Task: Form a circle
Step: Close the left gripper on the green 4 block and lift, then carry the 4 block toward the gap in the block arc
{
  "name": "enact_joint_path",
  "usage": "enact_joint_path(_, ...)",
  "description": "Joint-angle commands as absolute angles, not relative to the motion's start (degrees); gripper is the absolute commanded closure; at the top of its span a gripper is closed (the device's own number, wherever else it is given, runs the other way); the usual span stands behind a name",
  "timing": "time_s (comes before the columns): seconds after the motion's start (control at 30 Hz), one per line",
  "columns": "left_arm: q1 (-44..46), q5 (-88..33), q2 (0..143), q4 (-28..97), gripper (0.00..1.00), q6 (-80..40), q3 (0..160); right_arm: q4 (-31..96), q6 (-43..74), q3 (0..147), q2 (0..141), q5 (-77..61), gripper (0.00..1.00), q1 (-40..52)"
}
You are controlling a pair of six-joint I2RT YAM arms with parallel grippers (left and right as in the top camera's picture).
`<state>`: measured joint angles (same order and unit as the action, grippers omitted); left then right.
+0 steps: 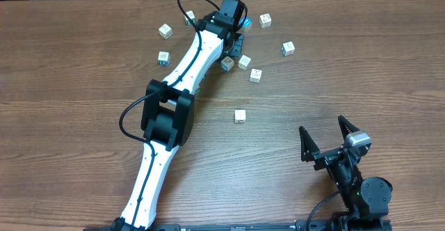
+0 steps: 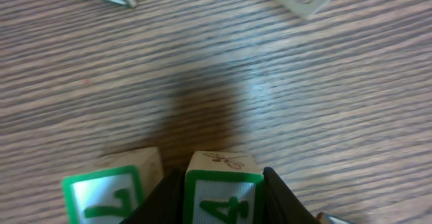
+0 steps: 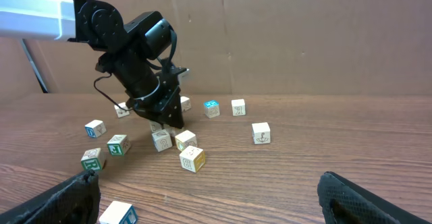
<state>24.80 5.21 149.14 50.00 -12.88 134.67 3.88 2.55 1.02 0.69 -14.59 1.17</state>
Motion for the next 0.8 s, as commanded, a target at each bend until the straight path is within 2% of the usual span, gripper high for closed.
enact_joint_path(0.0, 25.3, 8.2, 143.1, 51.4, 0.76, -11.8, 136.3, 3.6, 2.3, 0.4, 0.2, -14.2, 0.0, 1.0)
enact_joint_path(0.33, 25.3, 7.0, 127.5, 62.5, 0.83, -16.9, 136.3, 3.6, 2.3, 0.4, 0.2, -14.2, 0.0, 1.0)
enact_joint_path(0.53, 25.3, -4.6, 121.9, 71.2, 0.89, -17.3, 136.3, 3.6, 2.3, 0.4, 0.2, -14.2, 0.0, 1.0)
enact_joint_path(0.6, 25.3, -7.3, 121.6, 74.2, 0.95, -17.3, 136.3, 3.6, 2.3, 0.4, 0.2, -14.2, 0.0, 1.0)
enact_joint_path(0.77, 25.4, -9.1, 121.8, 83.1, 0.96, -17.3, 135.4, 3.6, 2.3, 0.4, 0.2, -14.2, 0.0, 1.0)
